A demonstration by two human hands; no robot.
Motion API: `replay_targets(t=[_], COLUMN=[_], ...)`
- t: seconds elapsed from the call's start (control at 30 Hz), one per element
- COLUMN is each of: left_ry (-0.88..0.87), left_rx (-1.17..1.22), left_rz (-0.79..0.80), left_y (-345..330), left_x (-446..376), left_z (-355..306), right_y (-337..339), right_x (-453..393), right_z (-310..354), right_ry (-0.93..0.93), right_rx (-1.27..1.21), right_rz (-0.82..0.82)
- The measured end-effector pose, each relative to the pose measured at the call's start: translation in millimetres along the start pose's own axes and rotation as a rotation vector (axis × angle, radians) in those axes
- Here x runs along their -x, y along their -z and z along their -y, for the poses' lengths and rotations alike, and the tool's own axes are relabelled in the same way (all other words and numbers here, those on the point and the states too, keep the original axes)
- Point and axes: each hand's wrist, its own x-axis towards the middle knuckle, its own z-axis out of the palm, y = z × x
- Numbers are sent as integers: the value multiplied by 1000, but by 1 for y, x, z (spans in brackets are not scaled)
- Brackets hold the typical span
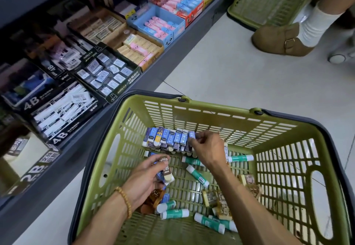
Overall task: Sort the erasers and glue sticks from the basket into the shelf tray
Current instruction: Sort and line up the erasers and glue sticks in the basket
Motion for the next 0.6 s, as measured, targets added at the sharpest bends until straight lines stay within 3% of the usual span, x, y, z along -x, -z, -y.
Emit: replay_targets(t=[0.13, 0.47, 0.6], left_ry=[3, -31, -59], left_rx=[-4, -62, -65], left_rz=[-14, -6, -26], left_y=[3, -3, -7], left_x=[-4, -3, -4], left_z=[0, -1, -2], right_y=[1, -7, -1], right_x=[-5, -15, -2], right_z=[3, 6, 10], right_ry=[18, -44, 21], right_rx=[118, 71, 71], right_rz=[-10, -40, -62])
